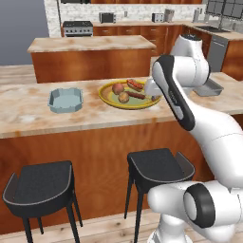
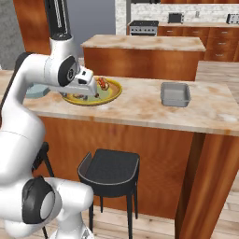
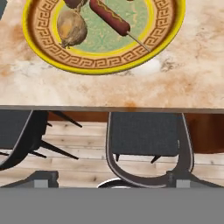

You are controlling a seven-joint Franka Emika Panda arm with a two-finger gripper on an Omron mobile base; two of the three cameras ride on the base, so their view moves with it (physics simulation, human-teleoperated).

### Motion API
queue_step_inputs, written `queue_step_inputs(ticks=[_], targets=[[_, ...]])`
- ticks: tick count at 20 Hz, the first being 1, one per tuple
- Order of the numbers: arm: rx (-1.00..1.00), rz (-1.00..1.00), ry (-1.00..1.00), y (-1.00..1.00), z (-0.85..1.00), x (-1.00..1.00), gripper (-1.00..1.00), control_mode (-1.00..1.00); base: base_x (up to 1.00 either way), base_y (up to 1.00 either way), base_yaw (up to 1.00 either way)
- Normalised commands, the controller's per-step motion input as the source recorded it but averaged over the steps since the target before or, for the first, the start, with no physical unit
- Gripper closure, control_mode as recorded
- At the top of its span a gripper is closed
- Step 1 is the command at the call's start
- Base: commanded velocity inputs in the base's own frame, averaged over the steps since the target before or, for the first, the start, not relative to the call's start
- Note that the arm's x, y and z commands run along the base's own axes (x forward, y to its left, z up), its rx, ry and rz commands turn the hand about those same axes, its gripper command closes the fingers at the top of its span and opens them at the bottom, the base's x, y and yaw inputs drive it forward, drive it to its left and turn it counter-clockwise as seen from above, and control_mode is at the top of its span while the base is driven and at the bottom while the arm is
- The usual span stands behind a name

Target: Place one cooked food and one vegetable from the large plate to each tupperware container.

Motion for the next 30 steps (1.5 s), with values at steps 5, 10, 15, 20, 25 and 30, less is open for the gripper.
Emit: queue_step_inputs(ticks=[5, 10, 15, 20, 25, 30], targets=[[0.0, -0.03, -0.07, 0.6, 0.23, 0.05, -1.0, -1.0, 0.0, 0.0, 0.0], [-0.02, 0.0, -0.06, 0.45, -0.06, 0.23, -1.0, -1.0, 0.0, 0.0, 0.0], [-0.01, 0.0, -0.04, 0.27, -0.13, 0.65, -1.0, -1.0, 0.0, 0.0, 0.0], [-0.02, 0.0, 0.0, 0.15, -0.27, 0.84, -1.0, -1.0, 0.0, 0.0, 0.0], [-0.06, 0.0, 0.0, 0.05, -0.43, 0.83, -1.0, -1.0, 0.0, 0.0, 0.0], [-0.07, 0.0, 0.0, 0.01, -0.38, 0.7, -1.0, -1.0, 0.0, 0.0, 0.0]])
